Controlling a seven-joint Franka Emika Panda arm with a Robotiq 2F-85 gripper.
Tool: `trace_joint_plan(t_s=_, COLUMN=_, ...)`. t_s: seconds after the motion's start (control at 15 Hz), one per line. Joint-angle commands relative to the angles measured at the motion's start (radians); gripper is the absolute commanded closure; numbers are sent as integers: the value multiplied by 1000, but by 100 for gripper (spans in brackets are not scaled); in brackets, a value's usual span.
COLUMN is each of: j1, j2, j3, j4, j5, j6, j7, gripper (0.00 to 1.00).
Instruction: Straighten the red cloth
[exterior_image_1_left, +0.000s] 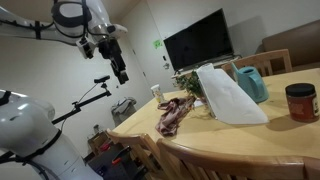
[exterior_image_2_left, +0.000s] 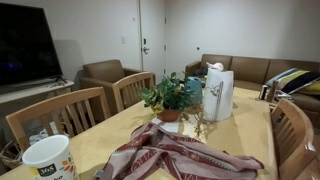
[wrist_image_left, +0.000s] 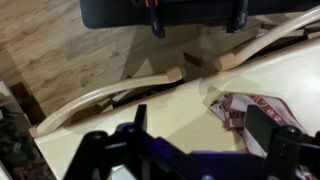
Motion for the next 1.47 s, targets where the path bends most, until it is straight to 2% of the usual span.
trace_joint_plan(t_s=0.0, j1=6, j2=0, j3=-5, j4=2, j5=-3, j6=-2, j7=3, gripper=0)
trace_joint_plan(t_s=0.33, j1=10, j2=6, j3=-2, j4=5, j5=-7, j6=-1, j7=-3, gripper=0)
trace_joint_plan(t_s=0.47, j1=61, j2=17, j3=8, j4=14, j5=-21, j6=3, j7=-100, gripper=0)
trace_joint_plan(t_s=0.93, j1=248, j2=129, j3=89, j4=65, j5=-5, j6=24, j7=-251, gripper=0)
trace_joint_plan(t_s=1.4, j1=326, j2=271, j3=87, j4=145, j5=-75, j6=145, j7=-529, gripper=0)
